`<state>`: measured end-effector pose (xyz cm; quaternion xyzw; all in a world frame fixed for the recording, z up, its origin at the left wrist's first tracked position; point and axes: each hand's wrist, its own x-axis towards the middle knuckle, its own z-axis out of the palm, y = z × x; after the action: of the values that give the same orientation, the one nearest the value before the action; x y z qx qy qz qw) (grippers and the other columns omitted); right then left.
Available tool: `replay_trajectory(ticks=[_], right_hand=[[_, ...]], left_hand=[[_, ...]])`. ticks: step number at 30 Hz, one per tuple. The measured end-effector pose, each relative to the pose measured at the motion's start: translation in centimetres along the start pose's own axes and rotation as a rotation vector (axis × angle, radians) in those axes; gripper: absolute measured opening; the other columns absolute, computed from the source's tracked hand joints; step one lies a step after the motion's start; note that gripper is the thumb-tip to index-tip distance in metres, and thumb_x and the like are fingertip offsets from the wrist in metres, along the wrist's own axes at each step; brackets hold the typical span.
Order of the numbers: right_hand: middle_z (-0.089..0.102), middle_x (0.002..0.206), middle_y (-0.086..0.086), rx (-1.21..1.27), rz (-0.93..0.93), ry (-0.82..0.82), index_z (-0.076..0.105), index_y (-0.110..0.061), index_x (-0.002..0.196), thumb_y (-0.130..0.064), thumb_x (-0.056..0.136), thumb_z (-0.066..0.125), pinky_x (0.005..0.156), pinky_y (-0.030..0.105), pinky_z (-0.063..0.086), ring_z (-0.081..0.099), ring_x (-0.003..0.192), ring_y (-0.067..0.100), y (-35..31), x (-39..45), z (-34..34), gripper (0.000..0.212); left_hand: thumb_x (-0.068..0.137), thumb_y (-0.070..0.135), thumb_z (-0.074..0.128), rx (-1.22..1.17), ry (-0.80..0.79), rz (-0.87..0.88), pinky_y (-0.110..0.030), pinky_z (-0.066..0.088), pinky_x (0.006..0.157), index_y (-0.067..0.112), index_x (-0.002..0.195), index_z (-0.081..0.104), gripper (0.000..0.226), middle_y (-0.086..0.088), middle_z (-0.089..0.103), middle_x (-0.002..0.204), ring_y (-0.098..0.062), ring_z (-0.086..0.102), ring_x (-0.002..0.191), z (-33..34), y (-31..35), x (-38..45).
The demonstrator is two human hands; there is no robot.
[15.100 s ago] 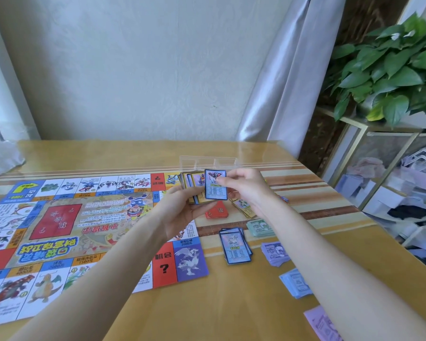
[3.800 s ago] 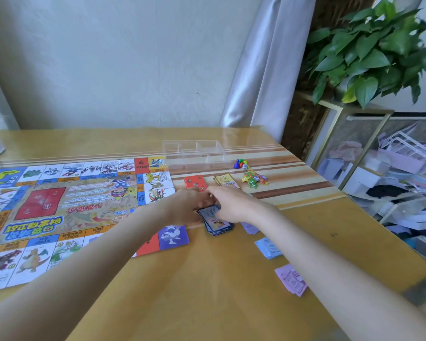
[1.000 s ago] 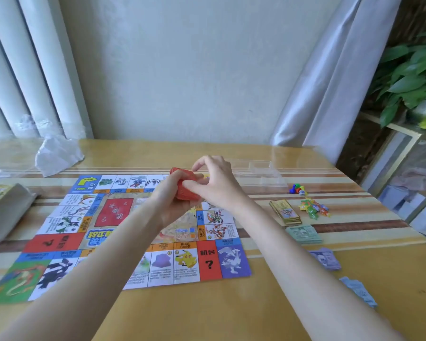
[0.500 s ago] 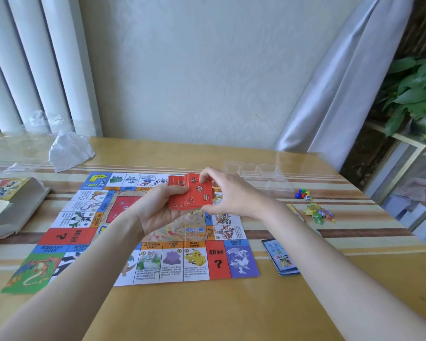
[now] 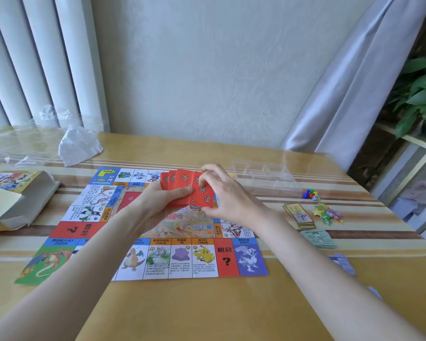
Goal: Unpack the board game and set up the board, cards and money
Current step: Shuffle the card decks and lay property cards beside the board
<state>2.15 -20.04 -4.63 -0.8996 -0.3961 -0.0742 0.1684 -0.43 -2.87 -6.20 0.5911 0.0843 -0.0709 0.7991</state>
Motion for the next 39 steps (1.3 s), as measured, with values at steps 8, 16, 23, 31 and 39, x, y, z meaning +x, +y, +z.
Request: replay_trajectory(ticks=[8, 16, 23, 31, 39], right_hand=[[0.048, 0.107, -0.004, 0.261, 0.011, 0.007, 0.046, -0.011, 0.116, -0.018, 0.075, 0.074, 0.074, 0.017, 0.045, 0.052, 0.085, 0.011, -0.9, -0.1, 0.8, 0.05], [0.05, 0.092, -0.004, 0.31, 0.005, 0.135, 0.049, -0.011, 0.097, -0.022, 0.068, 0.082, 0.068, 0.022, 0.037, 0.049, 0.077, 0.01, -2.0, 1.2, 0.3, 0.045], [0.054, 0.129, 0.004, 0.539, 0.066, 0.005, 0.039, -0.02, 0.126, -0.018, 0.07, 0.082, 0.09, 0.019, 0.045, 0.055, 0.112, 0.014, -2.3, 2.0, -1.2, 0.071], [0.046, 0.136, 0.006, 0.576, 0.035, -0.028, 0.036, -0.021, 0.135, -0.011, 0.07, 0.081, 0.094, 0.025, 0.048, 0.053, 0.116, 0.014, -2.8, 3.0, -2.7, 0.08], [0.062, 0.107, 0.008, 0.688, 0.044, 0.146, 0.045, -0.028, 0.092, -0.01, 0.068, 0.082, 0.077, 0.023, 0.051, 0.065, 0.094, 0.021, -3.0, 4.6, -3.1, 0.047]], left_hand=[[0.093, 0.028, 0.048, -0.153, -0.24, -0.176, -0.033, 0.049, 0.071, 0.01, 0.092, 0.062, 0.023, -0.007, 0.066, 0.08, -0.018, 0.065, 0.072, 1.3, -0.2, -0.7], [0.071, 0.044, 0.065, -0.167, -0.41, -0.069, -0.028, 0.057, 0.07, 0.007, 0.092, 0.065, 0.043, -0.008, 0.066, 0.083, -0.015, 0.065, 0.075, 1.2, 0.5, -0.6], [0.047, 0.038, 0.091, -0.289, -0.493, -0.007, -0.03, 0.059, 0.071, 0.01, 0.105, 0.07, 0.067, -0.015, 0.068, 0.109, -0.023, 0.069, 0.092, -0.4, 0.4, -0.3], [0.053, 0.039, 0.088, -0.298, -0.499, 0.03, -0.028, 0.058, 0.059, 0.011, 0.108, 0.068, 0.064, -0.014, 0.067, 0.109, -0.024, 0.07, 0.086, -0.8, 2.0, -0.1], [0.085, 0.035, 0.046, -0.385, -0.407, 0.067, -0.027, 0.057, 0.07, 0.01, 0.104, 0.061, 0.035, -0.014, 0.069, 0.102, -0.021, 0.07, 0.088, -0.5, 3.9, -0.4]])
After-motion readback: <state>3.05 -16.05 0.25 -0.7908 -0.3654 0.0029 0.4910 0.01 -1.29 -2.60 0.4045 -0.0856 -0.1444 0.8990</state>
